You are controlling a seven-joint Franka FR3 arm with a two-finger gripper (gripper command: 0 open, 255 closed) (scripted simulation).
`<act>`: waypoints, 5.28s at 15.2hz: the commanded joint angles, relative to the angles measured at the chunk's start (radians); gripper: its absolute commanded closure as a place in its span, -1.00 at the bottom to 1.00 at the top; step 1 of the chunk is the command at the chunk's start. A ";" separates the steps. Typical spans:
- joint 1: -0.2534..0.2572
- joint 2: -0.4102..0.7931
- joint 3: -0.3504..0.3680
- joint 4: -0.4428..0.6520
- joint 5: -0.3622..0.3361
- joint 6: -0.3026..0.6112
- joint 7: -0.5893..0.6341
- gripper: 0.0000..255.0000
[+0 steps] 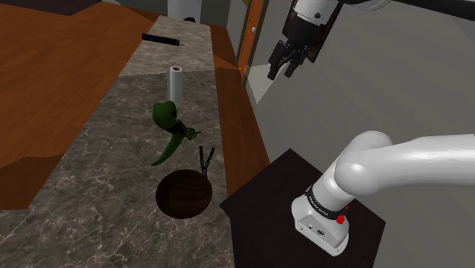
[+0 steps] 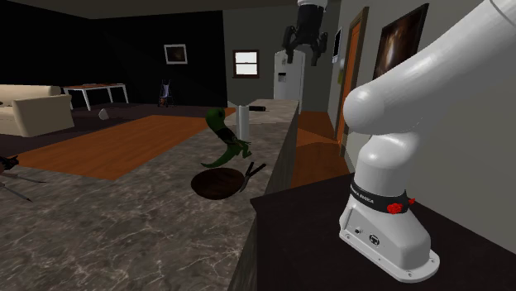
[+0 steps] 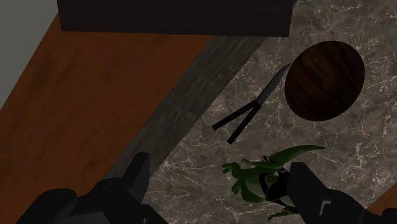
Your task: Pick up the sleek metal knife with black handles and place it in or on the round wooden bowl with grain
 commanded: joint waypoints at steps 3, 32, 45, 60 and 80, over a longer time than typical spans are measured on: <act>-0.001 0.001 0.032 -0.058 0.017 0.059 0.049 -1.00; -0.093 0.928 0.485 -0.203 -0.262 1.063 1.085 -1.00; 0.034 1.133 0.320 -0.136 -0.500 1.178 1.298 -1.00; 0.022 1.117 0.336 -0.140 -0.484 1.167 1.285 1.00; -0.098 0.790 0.528 -0.169 -0.095 0.908 1.000 1.00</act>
